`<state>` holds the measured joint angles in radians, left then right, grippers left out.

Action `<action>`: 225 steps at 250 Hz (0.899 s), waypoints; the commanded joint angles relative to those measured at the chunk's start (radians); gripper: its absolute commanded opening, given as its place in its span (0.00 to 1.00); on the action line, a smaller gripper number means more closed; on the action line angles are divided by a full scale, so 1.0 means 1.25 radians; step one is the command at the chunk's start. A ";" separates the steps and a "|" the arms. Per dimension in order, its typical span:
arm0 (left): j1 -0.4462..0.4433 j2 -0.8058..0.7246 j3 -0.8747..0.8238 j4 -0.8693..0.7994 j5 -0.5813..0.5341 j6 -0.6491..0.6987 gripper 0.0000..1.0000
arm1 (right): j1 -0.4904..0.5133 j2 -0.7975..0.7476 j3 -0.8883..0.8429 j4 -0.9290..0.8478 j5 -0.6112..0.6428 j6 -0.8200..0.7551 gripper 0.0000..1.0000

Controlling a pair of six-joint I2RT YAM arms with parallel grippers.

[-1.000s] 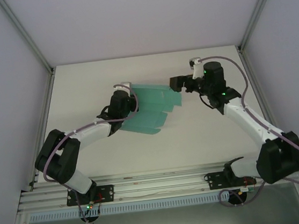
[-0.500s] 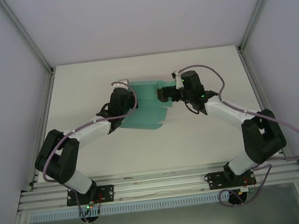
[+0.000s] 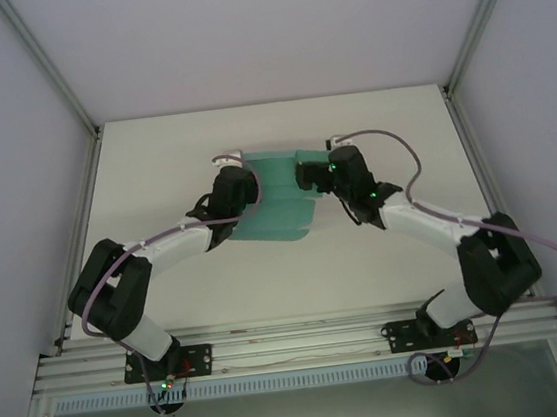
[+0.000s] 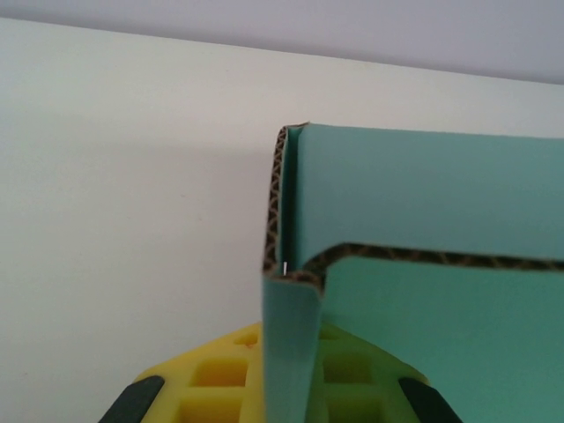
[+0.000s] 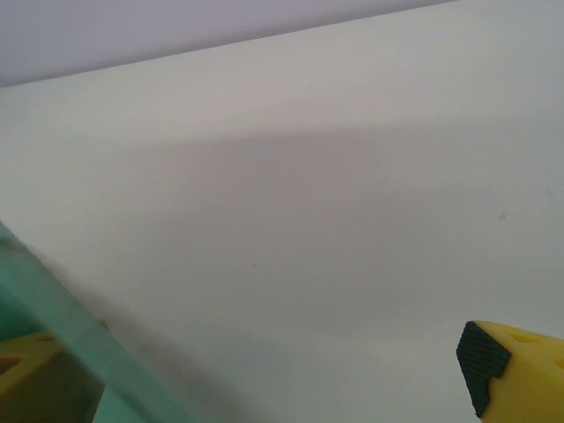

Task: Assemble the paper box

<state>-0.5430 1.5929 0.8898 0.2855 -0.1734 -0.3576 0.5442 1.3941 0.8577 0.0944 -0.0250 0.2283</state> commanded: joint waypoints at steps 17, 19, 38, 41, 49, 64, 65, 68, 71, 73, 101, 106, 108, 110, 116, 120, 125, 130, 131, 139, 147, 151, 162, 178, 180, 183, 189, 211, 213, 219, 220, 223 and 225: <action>0.006 -0.031 0.004 0.011 -0.038 0.005 0.00 | -0.009 -0.165 -0.096 -0.118 0.038 0.025 1.00; 0.005 -0.032 0.003 0.011 -0.038 0.005 0.00 | -0.010 -0.170 -0.098 -0.126 0.039 0.024 1.00; 0.006 -0.031 0.009 0.003 -0.039 0.007 0.00 | -0.018 -0.210 -0.114 -0.191 0.059 0.031 1.00; 0.006 -0.031 0.011 0.001 -0.040 0.008 0.00 | -0.020 -0.217 -0.116 -0.197 0.063 0.034 1.00; 0.006 -0.031 0.014 -0.005 -0.038 0.009 0.00 | -0.025 -0.231 -0.126 -0.206 0.066 0.036 1.00; 0.006 -0.032 0.013 -0.004 -0.018 0.015 0.00 | -0.042 -0.249 -0.150 -0.197 0.048 0.034 1.00; 0.006 -0.033 0.012 -0.003 -0.017 0.016 0.00 | -0.043 -0.250 -0.151 -0.196 0.046 0.034 1.00; 0.006 -0.033 0.011 -0.002 -0.013 0.017 0.00 | -0.048 -0.252 -0.156 -0.193 0.039 0.035 1.00; 0.006 -0.034 0.011 0.001 -0.009 0.016 0.00 | -0.052 -0.253 -0.160 -0.189 0.029 0.034 1.00; 0.006 -0.035 0.010 0.001 -0.006 0.015 0.00 | -0.056 -0.253 -0.162 -0.185 0.021 0.033 1.00; 0.006 -0.037 0.020 -0.019 0.019 0.020 0.00 | -0.082 -0.248 -0.178 -0.138 -0.063 0.030 1.00; 0.006 -0.036 0.022 -0.022 0.022 0.023 0.00 | -0.084 -0.246 -0.180 -0.128 -0.080 0.026 1.00; 0.006 -0.036 0.023 -0.024 0.022 0.025 0.00 | -0.085 -0.245 -0.180 -0.123 -0.086 0.024 1.00; 0.006 -0.036 0.024 -0.025 0.024 0.025 0.00 | -0.085 -0.244 -0.180 -0.119 -0.092 0.023 1.00; 0.006 -0.037 0.024 -0.027 0.026 0.027 0.00 | -0.087 -0.240 -0.181 -0.106 -0.112 0.019 1.00; 0.006 -0.038 0.023 -0.026 0.028 0.027 0.00 | -0.088 -0.238 -0.182 -0.098 -0.124 0.015 0.99; 0.006 -0.038 0.021 -0.024 0.031 0.026 0.00 | -0.089 -0.234 -0.181 -0.092 -0.136 0.010 1.00; 0.006 -0.040 0.019 -0.020 0.034 0.026 0.00 | -0.088 -0.229 -0.180 -0.087 -0.143 0.006 1.00; 0.006 -0.040 0.019 -0.020 0.035 0.027 0.00 | -0.088 -0.228 -0.180 -0.086 -0.144 0.006 1.00; 0.006 -0.041 0.018 -0.019 0.043 0.025 0.00 | -0.088 -0.219 -0.178 -0.082 -0.143 0.005 1.00; 0.006 -0.044 0.017 -0.019 0.051 0.023 0.00 | -0.090 -0.209 -0.176 -0.083 -0.141 -0.001 0.99; 0.006 -0.046 0.017 -0.018 0.058 0.021 0.00 | -0.090 -0.205 -0.173 -0.085 -0.139 -0.003 1.00; 0.006 -0.047 0.018 -0.018 0.073 0.023 0.00 | -0.090 -0.197 -0.164 -0.095 -0.127 -0.005 1.00; 0.006 -0.044 0.025 -0.031 0.083 0.029 0.00 | -0.090 -0.197 -0.159 -0.085 -0.143 -0.008 1.00; 0.006 -0.044 0.026 -0.033 0.084 0.031 0.00 | -0.090 -0.197 -0.159 -0.081 -0.145 -0.008 1.00; 0.006 -0.043 0.028 -0.035 0.085 0.035 0.00 | -0.090 -0.197 -0.160 -0.076 -0.146 -0.008 1.00; 0.006 -0.040 0.030 -0.039 0.087 0.038 0.00 | -0.091 -0.200 -0.162 -0.065 -0.148 -0.008 1.00; 0.006 -0.037 0.032 -0.046 0.108 0.050 0.00 | -0.101 -0.214 -0.168 -0.047 -0.149 -0.010 1.00; 0.006 -0.036 0.032 -0.046 0.109 0.051 0.00 | -0.104 -0.215 -0.166 -0.048 -0.151 -0.010 1.00; 0.006 -0.033 0.031 -0.046 0.113 0.053 0.00 | -0.108 -0.216 -0.163 -0.055 -0.164 -0.013 1.00; 0.006 -0.033 0.031 -0.046 0.112 0.053 0.00 | -0.108 -0.216 -0.162 -0.057 -0.166 -0.013 1.00; 0.006 -0.032 0.031 -0.046 0.112 0.053 0.00 | -0.111 -0.216 -0.160 -0.061 -0.174 -0.014 1.00; 0.006 -0.031 0.032 -0.045 0.111 0.053 0.00 | -0.112 -0.216 -0.159 -0.064 -0.178 -0.015 1.00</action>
<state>-0.5358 1.5745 0.8970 0.2451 -0.0814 -0.3229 0.4267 1.1469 0.6300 -0.0216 -0.2005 0.2310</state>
